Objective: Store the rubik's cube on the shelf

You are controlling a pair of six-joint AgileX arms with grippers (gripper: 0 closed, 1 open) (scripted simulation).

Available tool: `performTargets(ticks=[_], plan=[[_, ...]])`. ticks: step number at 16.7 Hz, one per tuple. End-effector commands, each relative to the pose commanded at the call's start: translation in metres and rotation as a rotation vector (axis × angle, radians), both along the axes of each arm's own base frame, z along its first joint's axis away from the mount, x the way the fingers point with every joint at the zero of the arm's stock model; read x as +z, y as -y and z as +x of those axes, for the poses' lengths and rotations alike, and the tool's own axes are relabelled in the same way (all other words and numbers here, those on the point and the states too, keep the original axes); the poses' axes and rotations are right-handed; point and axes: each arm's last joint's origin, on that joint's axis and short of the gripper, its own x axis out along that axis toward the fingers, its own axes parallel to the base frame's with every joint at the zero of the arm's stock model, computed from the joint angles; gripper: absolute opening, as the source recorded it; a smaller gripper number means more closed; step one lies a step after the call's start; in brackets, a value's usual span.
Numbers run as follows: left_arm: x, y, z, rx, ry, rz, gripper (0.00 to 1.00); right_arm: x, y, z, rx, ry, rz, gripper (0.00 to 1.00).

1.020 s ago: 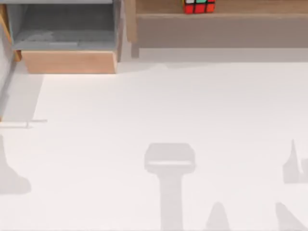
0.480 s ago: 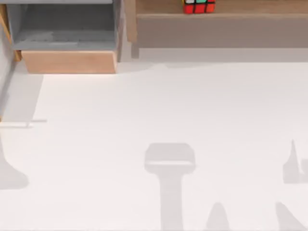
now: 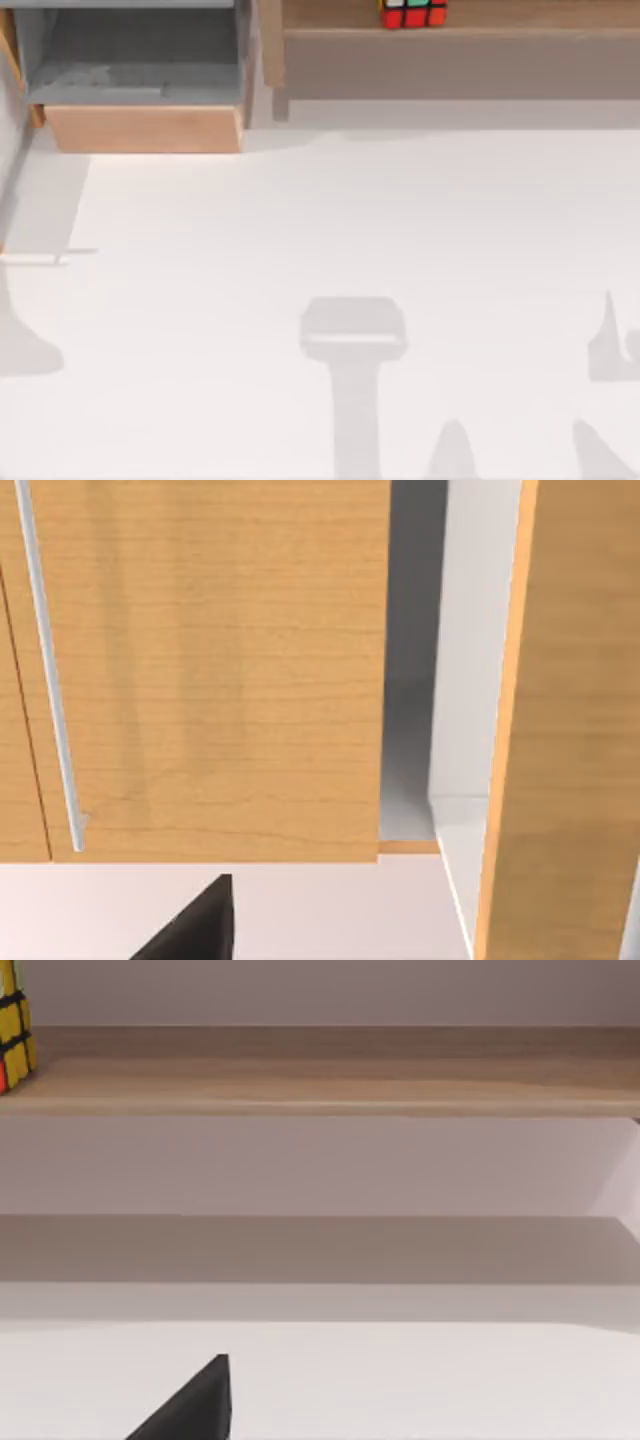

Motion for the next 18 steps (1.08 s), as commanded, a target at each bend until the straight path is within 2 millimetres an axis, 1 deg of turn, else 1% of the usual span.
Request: performTargets(ticks=[12, 13, 18], plan=[[0.0000, 0.0000, 0.0000, 0.000, 0.000, 0.000, 0.02, 0.0000, 0.0000, 0.0000, 0.000, 0.000, 0.000, 1.00], [0.0000, 0.0000, 0.0000, 0.000, 0.000, 0.000, 0.00, 0.0000, 0.0000, 0.0000, 0.000, 0.000, 0.000, 1.00], [0.0000, 0.0000, 0.0000, 0.000, 0.000, 0.000, 0.00, 0.0000, 0.0000, 0.0000, 0.000, 0.000, 0.000, 1.00]])
